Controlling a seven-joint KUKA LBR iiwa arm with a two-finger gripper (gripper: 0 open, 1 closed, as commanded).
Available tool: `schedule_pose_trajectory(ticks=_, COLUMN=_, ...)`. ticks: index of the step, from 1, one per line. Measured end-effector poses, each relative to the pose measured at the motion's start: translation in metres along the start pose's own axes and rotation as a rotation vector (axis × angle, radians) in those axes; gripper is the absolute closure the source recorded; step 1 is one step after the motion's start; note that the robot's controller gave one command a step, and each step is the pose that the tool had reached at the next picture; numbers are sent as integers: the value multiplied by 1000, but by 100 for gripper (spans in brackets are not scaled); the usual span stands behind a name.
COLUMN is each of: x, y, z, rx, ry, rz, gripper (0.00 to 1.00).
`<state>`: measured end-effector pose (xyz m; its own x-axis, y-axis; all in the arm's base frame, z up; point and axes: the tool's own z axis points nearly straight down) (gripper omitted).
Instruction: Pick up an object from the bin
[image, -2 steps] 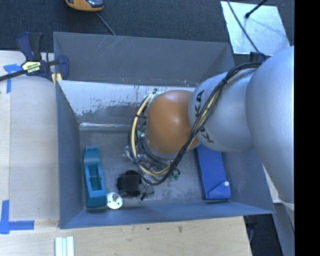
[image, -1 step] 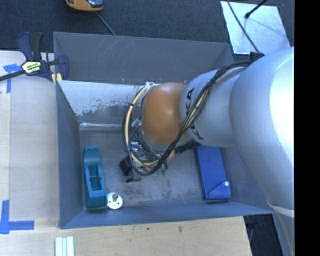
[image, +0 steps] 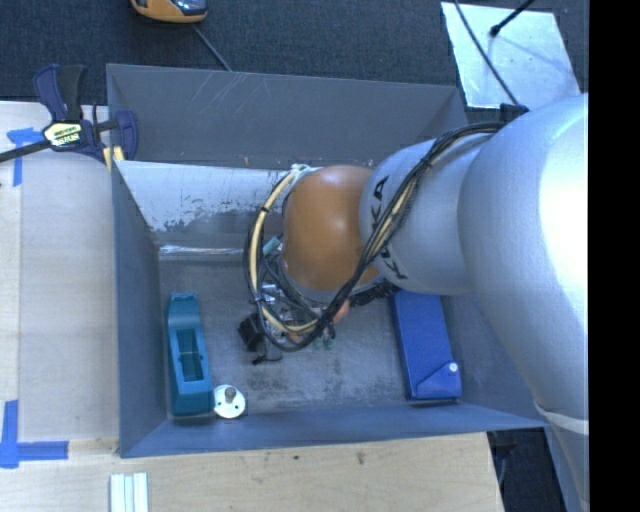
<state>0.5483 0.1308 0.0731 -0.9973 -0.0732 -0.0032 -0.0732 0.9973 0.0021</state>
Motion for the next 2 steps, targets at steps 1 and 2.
schedule_pose_trajectory(ticks=1, x=18, y=16, z=-22, rx=2, ry=5, rz=-10, gripper=100)
schedule_pose_trajectory(ticks=2, x=9, y=27, z=-31, rx=1, ry=1, rz=-25, gripper=100)
